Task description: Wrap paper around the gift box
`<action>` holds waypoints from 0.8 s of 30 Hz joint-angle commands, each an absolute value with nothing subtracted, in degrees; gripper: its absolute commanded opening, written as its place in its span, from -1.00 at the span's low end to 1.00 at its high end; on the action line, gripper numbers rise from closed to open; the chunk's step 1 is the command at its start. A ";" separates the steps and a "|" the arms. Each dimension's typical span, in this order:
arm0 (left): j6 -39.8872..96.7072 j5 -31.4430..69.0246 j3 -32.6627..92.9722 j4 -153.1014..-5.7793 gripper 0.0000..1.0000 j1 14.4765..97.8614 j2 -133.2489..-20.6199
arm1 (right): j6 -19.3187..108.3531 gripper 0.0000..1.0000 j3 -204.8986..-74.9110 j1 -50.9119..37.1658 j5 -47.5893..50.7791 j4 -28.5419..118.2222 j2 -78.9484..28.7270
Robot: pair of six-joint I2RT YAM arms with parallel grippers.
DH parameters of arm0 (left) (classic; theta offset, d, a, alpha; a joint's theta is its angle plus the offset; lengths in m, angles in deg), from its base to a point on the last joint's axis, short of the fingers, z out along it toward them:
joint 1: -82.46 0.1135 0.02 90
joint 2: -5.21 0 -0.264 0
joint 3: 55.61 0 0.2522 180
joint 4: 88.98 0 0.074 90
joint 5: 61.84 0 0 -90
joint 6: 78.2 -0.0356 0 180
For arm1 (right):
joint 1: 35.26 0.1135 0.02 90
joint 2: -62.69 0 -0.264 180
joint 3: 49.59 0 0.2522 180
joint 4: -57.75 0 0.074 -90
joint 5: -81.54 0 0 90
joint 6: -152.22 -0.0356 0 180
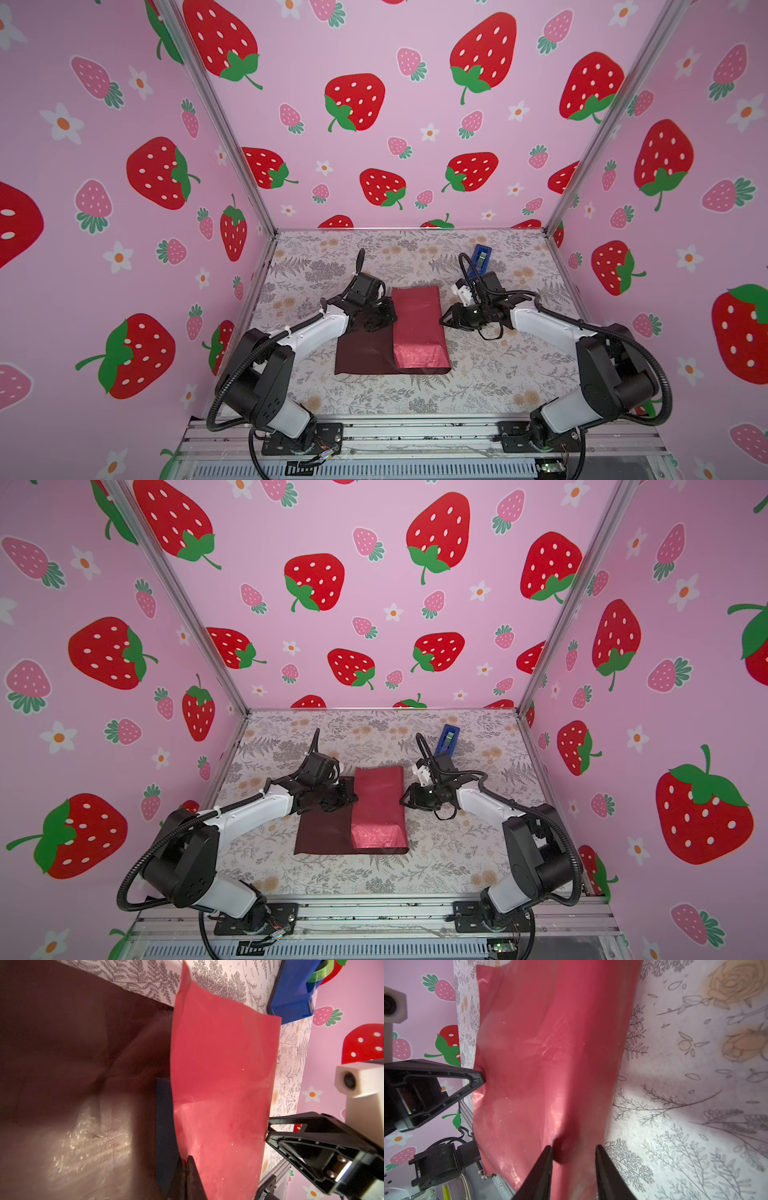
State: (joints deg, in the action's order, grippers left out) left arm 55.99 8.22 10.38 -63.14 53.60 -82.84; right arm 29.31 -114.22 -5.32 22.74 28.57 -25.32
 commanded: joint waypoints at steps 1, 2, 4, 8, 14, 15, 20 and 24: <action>55.13 8.84 12.47 -61.65 -0.87 53.86 -83.84 | 29.88 -0.26 -116.33 -5.37 22.00 27.58 -25.96; 55.14 8.74 12.38 -61.72 -0.87 53.83 -83.99 | 29.87 -0.26 -116.48 -5.37 22.03 27.79 -26.14; 55.21 8.72 12.29 -61.77 -0.87 53.83 -84.15 | 29.79 -0.26 -116.26 -5.37 22.39 28.15 -26.46; 55.22 8.60 12.12 -61.93 -0.87 53.82 -84.16 | 29.46 -0.28 -115.50 -5.37 23.67 29.93 -27.81; 55.40 8.47 11.91 -62.13 -0.87 53.81 -84.25 | 29.38 -0.29 -113.72 -5.37 25.31 32.15 -29.63; 55.44 8.47 11.93 -62.05 -0.87 53.81 -84.24 | 29.51 -0.30 -113.35 -5.38 24.84 32.03 -29.77; 54.58 10.86 12.79 -59.35 -0.77 53.87 -82.69 | 29.87 -0.34 -111.57 -5.37 23.10 31.64 -30.03; 52.85 14.86 13.85 -54.65 -0.57 54.40 -79.45 | 29.79 -0.34 -111.08 -5.37 22.83 31.61 -29.77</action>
